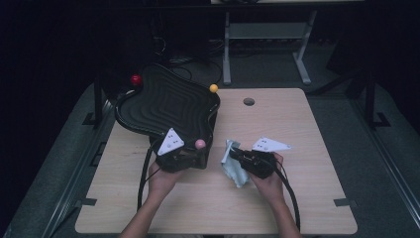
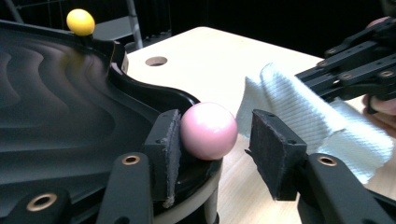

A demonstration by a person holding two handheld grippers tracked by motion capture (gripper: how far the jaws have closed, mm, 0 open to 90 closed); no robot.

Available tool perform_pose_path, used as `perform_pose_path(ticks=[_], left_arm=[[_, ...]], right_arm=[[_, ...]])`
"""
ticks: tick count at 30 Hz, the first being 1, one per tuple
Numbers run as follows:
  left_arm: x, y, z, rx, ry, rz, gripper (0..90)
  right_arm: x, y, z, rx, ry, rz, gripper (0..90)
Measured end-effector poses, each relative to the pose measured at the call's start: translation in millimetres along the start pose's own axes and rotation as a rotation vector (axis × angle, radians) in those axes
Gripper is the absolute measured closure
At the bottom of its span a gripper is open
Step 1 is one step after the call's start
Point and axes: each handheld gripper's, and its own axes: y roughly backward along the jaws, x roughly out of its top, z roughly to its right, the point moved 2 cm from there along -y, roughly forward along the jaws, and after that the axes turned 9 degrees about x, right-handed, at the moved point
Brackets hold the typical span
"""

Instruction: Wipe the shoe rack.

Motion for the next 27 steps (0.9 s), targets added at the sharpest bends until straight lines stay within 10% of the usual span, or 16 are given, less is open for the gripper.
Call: perform_pose_path(ticks=[27], left_arm=[[-3.0, -0.2, 14.1, -0.054, -0.004, 0.003, 60.5]], right_arm=[[-6.6, 4.5, 7.0, -0.017, -0.018, -0.014, 81.9]])
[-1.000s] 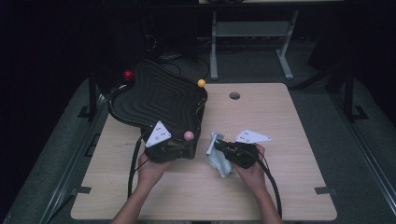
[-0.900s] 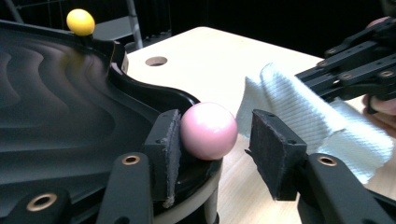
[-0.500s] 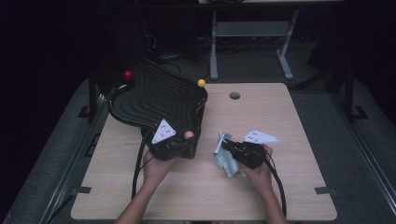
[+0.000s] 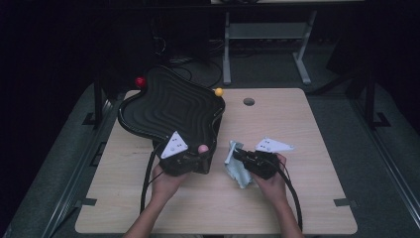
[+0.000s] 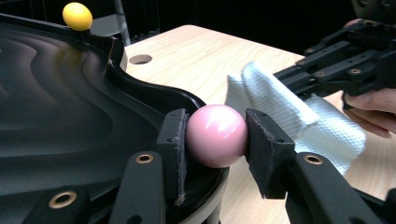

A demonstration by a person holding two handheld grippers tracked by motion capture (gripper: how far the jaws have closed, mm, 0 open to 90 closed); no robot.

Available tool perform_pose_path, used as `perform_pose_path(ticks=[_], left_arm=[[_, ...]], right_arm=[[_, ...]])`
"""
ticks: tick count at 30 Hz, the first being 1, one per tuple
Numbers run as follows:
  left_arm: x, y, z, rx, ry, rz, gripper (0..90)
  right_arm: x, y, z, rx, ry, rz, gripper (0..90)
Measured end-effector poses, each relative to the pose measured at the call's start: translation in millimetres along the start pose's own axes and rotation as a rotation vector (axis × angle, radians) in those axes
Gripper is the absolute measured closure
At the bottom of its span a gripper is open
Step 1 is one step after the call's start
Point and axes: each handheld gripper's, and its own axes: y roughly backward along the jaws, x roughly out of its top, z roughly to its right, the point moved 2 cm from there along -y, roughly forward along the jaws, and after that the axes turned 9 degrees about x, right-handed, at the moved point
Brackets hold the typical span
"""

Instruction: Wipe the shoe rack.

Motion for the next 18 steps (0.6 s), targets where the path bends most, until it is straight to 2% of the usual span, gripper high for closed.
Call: perform_pose_path(ticks=[6, 11, 18], left_arm=[[1.7, -1.9, 7.7, -0.018, -0.017, 0.0, 60.6], [5.3, -8.0, 17.5, -0.049, -0.036, -0.001, 60.7], [12.3, -21.6, 36.3, -0.12, -0.068, 0.005, 60.7]], right_arm=[[0.7, 1.1, 0.6, -0.003, 0.001, -0.002, 81.8], [1.9, 8.4, 3.6, -0.013, -0.005, 0.012, 81.8], [-0.1, 23.2, 13.7, -0.043, -0.025, 0.028, 81.7]])
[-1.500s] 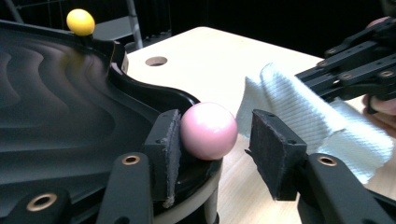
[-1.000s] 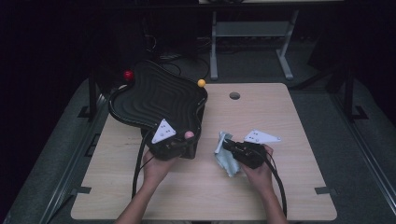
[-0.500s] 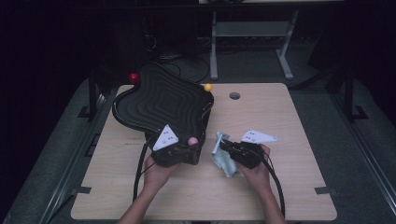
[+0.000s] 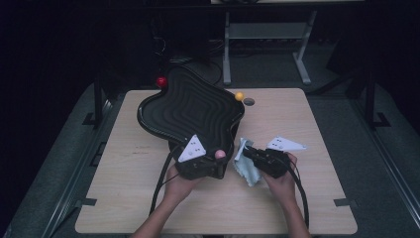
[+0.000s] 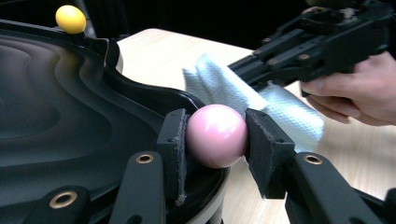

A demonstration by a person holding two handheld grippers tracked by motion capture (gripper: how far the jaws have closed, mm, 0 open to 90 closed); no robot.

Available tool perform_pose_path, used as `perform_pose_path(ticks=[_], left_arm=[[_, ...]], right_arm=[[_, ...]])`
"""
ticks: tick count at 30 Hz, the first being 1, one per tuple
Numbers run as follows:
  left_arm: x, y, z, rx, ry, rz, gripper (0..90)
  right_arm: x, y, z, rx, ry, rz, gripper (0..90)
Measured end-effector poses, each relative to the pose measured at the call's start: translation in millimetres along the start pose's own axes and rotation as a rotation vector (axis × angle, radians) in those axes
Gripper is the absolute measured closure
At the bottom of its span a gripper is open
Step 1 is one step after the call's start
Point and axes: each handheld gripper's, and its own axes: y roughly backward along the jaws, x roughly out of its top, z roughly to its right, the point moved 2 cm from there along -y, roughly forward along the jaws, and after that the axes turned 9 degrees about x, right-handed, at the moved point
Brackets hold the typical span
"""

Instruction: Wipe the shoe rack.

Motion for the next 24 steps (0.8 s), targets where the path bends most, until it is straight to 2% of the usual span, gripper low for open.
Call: perform_pose_path(ticks=[1, 2, 4, 7, 11, 15, 24], left_arm=[[0.0, 0.0, 0.0, 0.0, 0.0, 0.0, 60.7], [1.9, -3.0, 4.8, -0.024, -0.009, 0.0, 60.7], [2.4, -3.8, 6.7, -0.034, -0.014, 0.0, 60.7], [3.9, -5.0, 15.6, -0.095, -0.033, 0.002, 60.7], [1.7, -0.7, 13.7, -0.112, -0.026, 0.004, 60.4], [-2.3, 7.4, 7.5, -0.104, -0.015, 0.004, 60.2], [-14.3, 33.1, -17.1, -0.03, 0.006, -0.001, 60.1]], right_arm=[[-0.1, 2.5, 1.7, -0.006, -0.004, 0.0, 81.7], [-0.2, 4.4, 3.4, -0.01, -0.007, 0.002, 81.8], [-0.3, 5.5, 4.3, -0.013, -0.009, 0.003, 81.7], [-2.8, 7.6, 7.3, -0.019, -0.017, 0.0, 81.6], [-3.9, 5.6, 4.8, -0.012, -0.018, 0.002, 81.6], [-2.8, 1.1, 0.3, 0.003, -0.008, -0.003, 81.7], [2.7, -21.2, -14.0, 0.041, 0.019, -0.021, 81.5]])
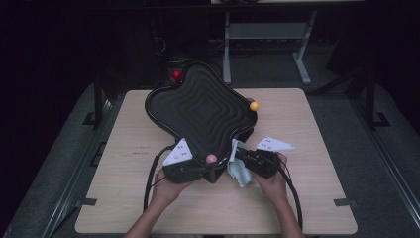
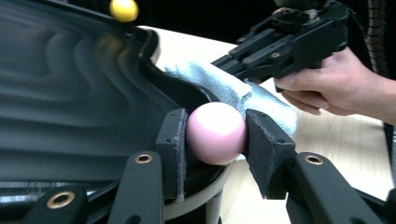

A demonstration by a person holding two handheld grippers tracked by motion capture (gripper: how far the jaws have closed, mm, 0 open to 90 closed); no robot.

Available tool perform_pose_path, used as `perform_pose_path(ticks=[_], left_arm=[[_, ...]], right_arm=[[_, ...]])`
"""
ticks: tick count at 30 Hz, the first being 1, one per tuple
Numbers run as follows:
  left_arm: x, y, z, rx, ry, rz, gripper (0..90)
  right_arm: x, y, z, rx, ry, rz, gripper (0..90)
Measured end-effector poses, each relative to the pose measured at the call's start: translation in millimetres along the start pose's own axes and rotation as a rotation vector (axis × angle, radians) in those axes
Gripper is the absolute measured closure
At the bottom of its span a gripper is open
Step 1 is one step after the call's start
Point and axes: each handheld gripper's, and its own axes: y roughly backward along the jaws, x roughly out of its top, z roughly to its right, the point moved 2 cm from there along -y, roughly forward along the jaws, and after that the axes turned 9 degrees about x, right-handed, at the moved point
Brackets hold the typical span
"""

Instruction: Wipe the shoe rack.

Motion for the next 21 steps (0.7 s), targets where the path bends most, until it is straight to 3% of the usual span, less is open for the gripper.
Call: perform_pose_path(ticks=[21], left_arm=[[-22.7, 45.3, -36.7, 0.154, 0.079, 0.021, 59.4]], right_arm=[[9.5, -49.4, -33.8, 0.086, 0.056, -0.034, 81.6]])
